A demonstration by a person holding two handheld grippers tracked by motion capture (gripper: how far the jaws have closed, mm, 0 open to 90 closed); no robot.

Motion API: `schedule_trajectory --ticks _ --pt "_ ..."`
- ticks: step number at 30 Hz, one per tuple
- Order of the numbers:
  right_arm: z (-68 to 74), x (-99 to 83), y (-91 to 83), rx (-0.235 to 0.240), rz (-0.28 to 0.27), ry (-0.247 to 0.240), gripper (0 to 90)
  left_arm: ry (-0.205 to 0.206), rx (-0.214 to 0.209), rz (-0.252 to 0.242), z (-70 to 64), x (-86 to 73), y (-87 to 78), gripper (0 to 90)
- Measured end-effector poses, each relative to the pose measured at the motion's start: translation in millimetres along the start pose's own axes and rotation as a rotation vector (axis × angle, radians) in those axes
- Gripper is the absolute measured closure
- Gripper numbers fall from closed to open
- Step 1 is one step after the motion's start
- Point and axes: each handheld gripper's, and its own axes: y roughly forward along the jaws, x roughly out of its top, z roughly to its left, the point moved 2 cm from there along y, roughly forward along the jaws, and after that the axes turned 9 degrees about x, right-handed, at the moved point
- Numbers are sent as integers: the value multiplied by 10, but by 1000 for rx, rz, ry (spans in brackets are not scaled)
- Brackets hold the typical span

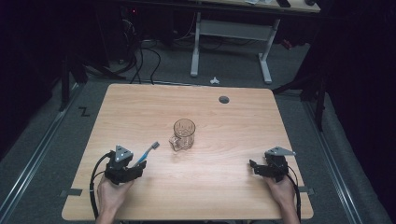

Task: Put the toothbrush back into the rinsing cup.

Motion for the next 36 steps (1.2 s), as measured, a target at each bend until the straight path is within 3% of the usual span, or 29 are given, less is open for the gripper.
schedule_trajectory --ticks 14,22,30,36 --pt "0 0 0 0 0 0 226 17 10 23 98 93 59 432" --pt "0 0 0 0 0 0 226 53 20 37 117 162 94 448" --pt "-1 0 0 -1 0 0 226 57 -26 34 149 177 149 482" --pt "-1 0 0 -1 0 0 226 67 -20 92 151 246 207 453"
